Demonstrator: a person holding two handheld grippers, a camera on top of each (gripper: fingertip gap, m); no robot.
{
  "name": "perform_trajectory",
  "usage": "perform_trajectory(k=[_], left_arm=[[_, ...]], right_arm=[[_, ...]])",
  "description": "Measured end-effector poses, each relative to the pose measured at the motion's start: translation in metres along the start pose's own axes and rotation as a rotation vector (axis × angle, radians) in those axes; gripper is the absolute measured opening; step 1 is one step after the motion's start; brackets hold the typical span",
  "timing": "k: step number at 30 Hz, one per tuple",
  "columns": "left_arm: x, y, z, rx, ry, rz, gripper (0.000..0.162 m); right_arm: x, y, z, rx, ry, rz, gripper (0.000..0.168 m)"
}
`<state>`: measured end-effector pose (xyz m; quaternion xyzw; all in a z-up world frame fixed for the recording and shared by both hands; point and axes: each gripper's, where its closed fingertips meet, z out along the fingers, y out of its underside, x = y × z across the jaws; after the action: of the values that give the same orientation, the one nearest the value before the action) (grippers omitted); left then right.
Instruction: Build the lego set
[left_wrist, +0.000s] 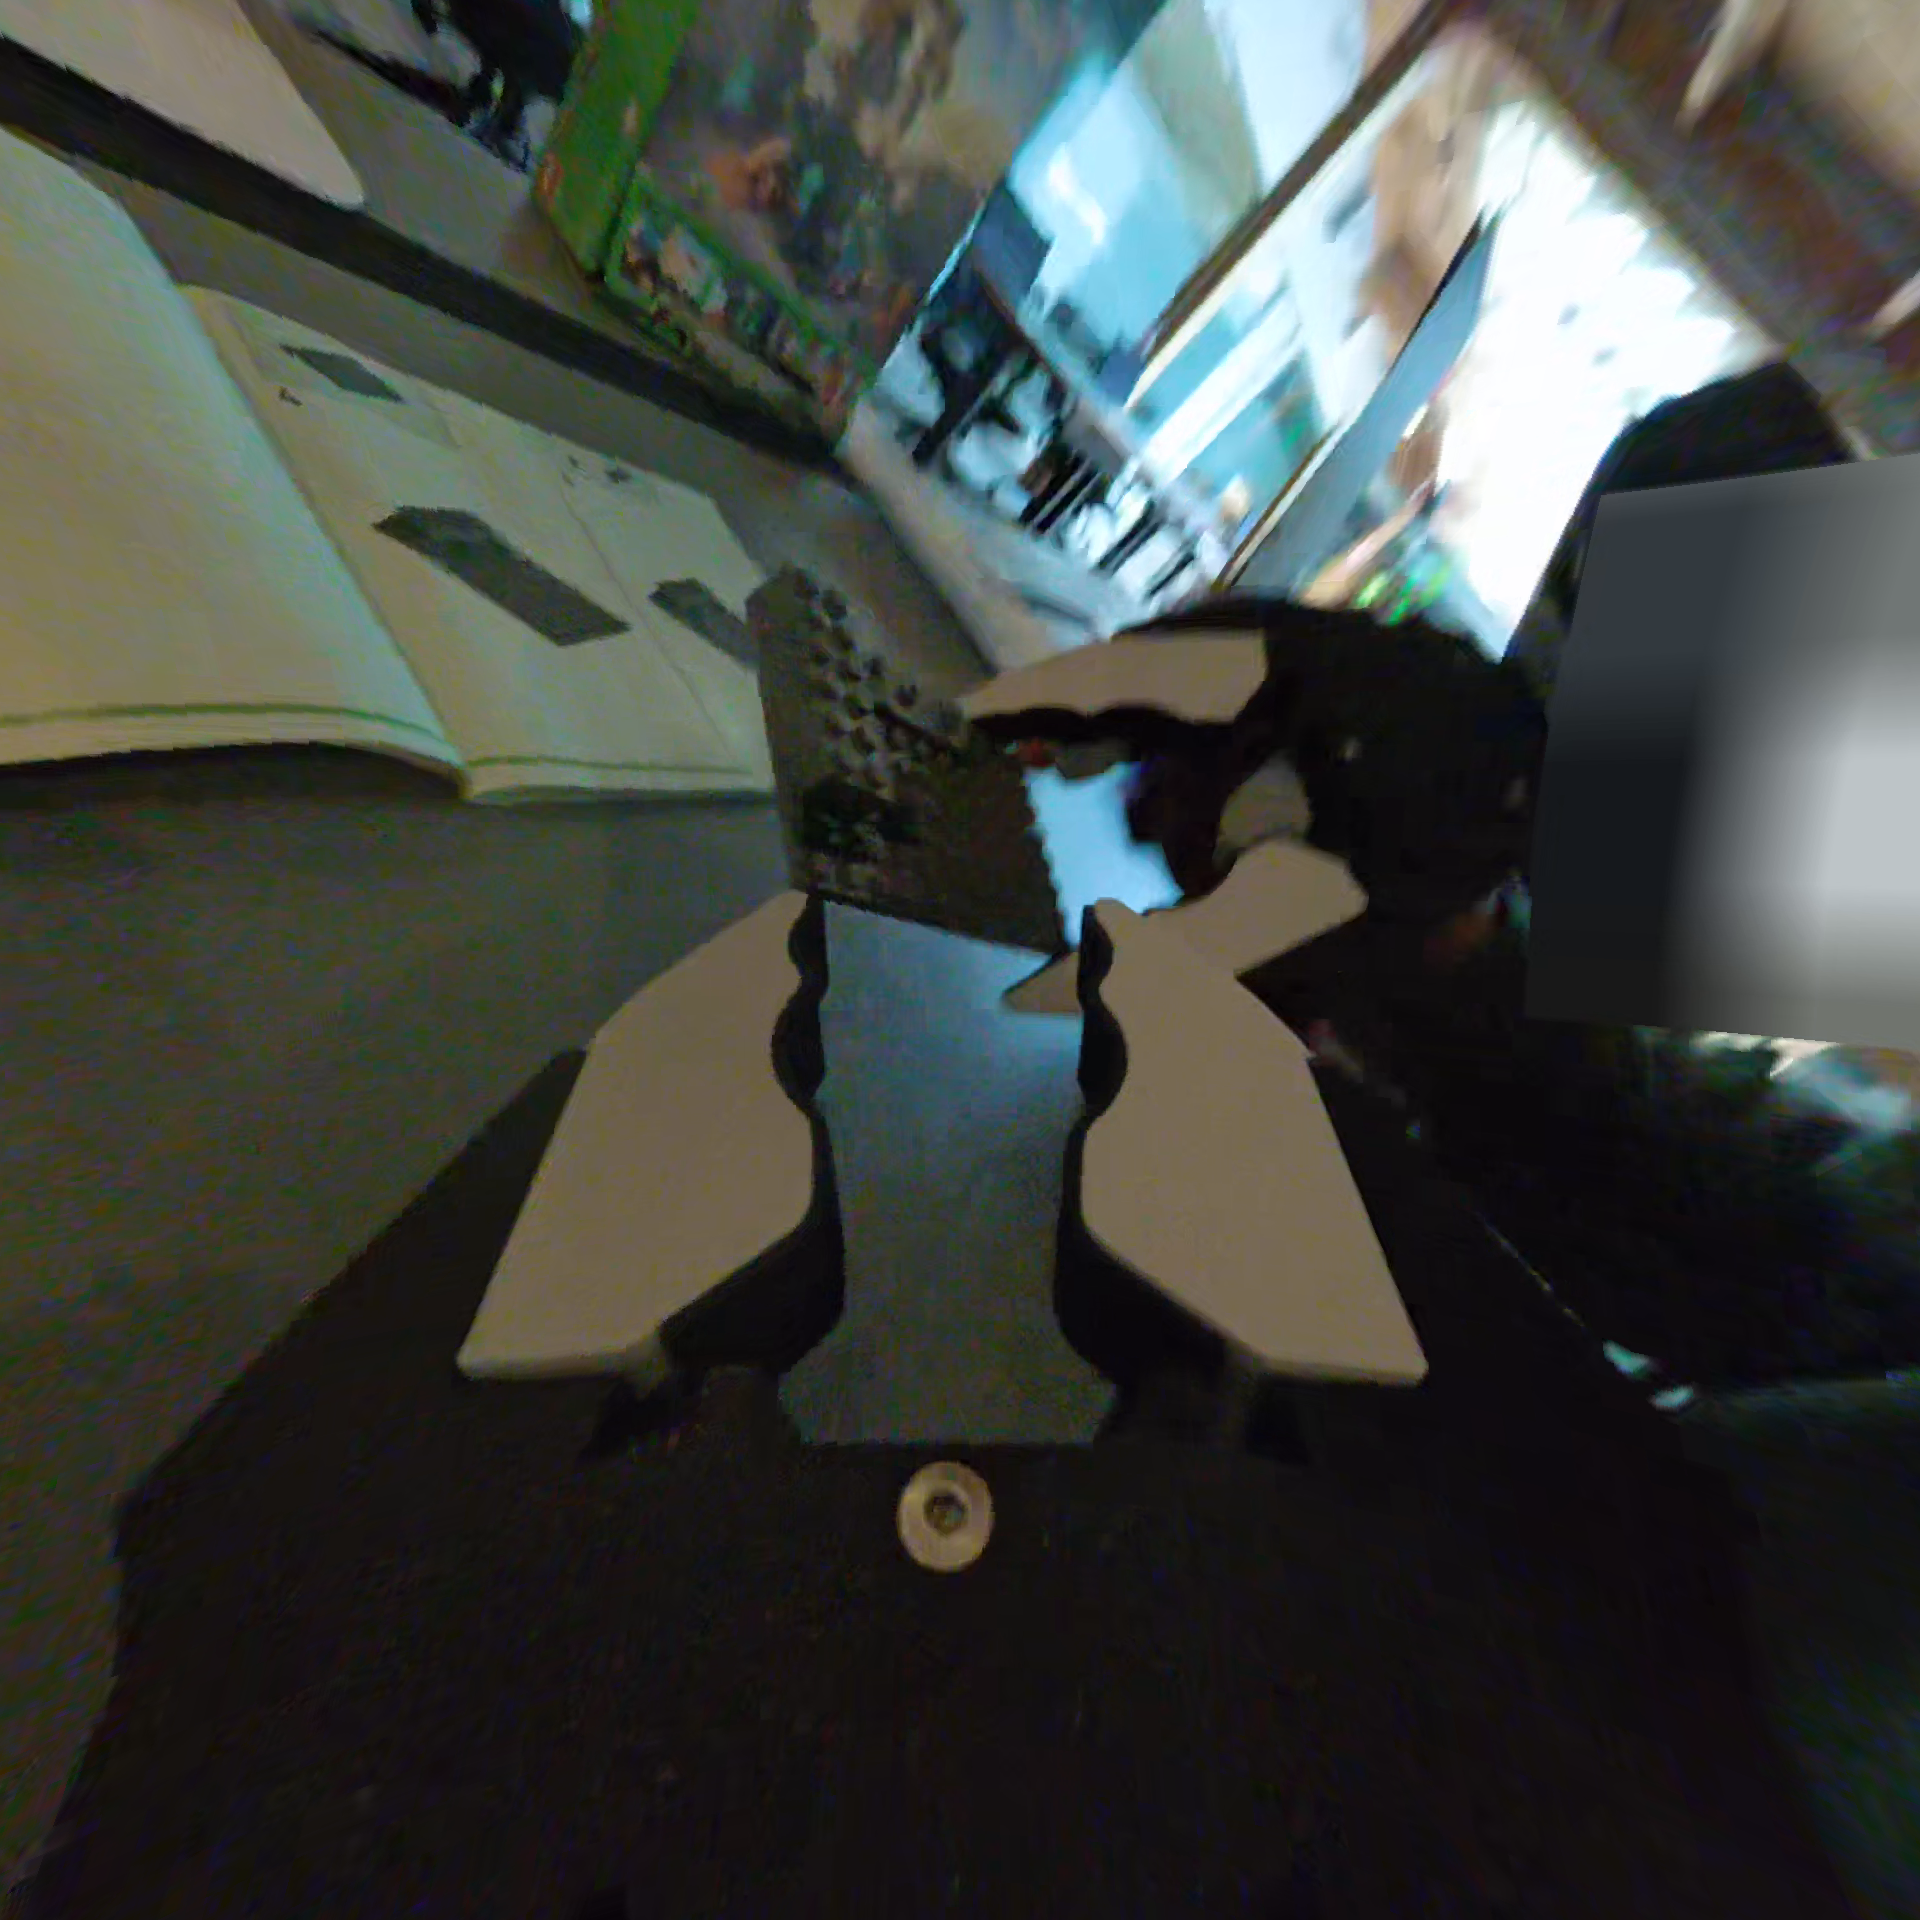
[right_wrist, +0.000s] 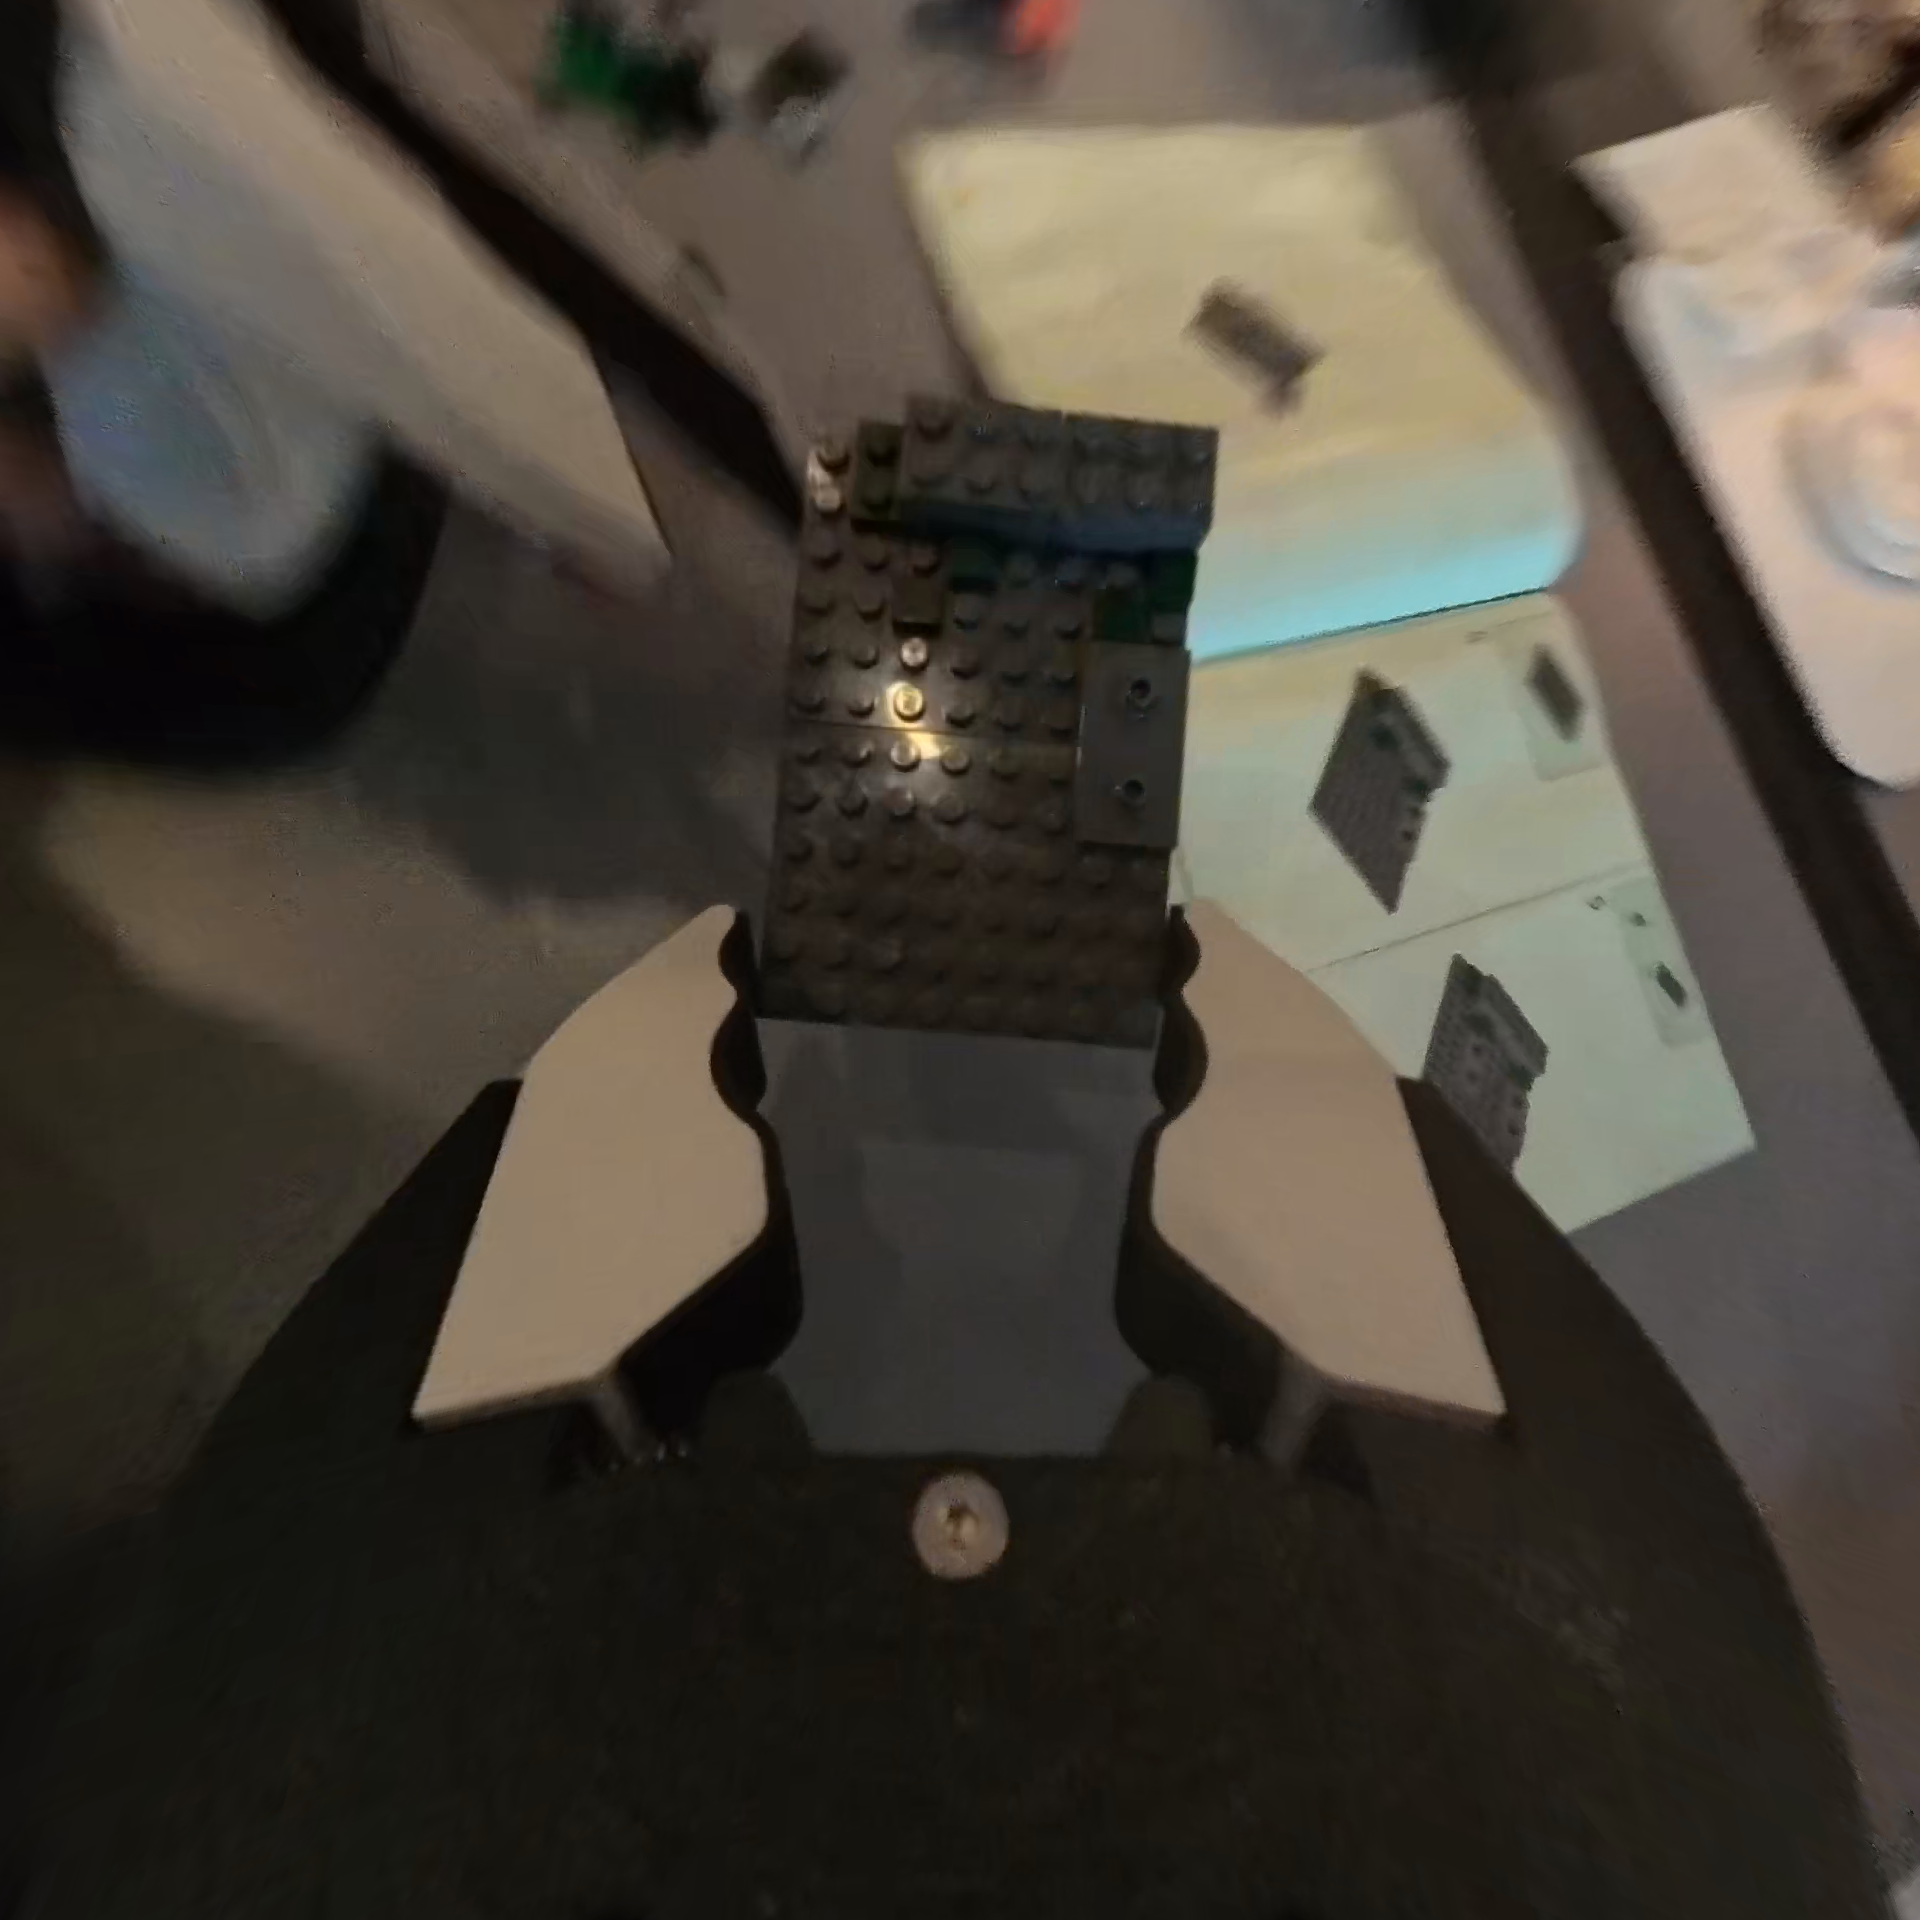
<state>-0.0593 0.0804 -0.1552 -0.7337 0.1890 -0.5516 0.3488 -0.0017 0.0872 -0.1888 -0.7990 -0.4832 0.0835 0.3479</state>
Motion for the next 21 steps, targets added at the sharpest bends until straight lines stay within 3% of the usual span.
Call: perform_trajectory(k=[4,5,6,8,15,21], left_arm=[[-0.024,0.015,-0.019,-0.158,-0.081,0.105,0.04],[-0.03,0.017,-0.02,-0.174,-0.099,0.12,0.041],[-0.033,0.016,-0.021,-0.176,-0.114,0.15,0.038],[-0.042,0.021,-0.021,-0.237,-0.154,0.219,0.037],[-0.046,0.024,-0.003,-0.346,-0.12,0.332,0.038],[-0.048,0.031,0.033,-0.578,0.027,0.864,0.049]], right_arm=[[-0.004,0.031,0.016,-0.049,-0.189,-0.018,0.068],[-0.008,0.035,0.021,-0.042,-0.233,-0.02,0.044],[-0.009,0.042,0.027,-0.063,-0.255,-0.033,0.045],[-0.009,0.058,0.038,-0.135,-0.259,-0.095,0.064],[0.005,0.052,0.029,-0.047,-0.237,-0.011,0.068],[0.016,0.073,0.017,-0.068,-0.161,0.109,0.079]])
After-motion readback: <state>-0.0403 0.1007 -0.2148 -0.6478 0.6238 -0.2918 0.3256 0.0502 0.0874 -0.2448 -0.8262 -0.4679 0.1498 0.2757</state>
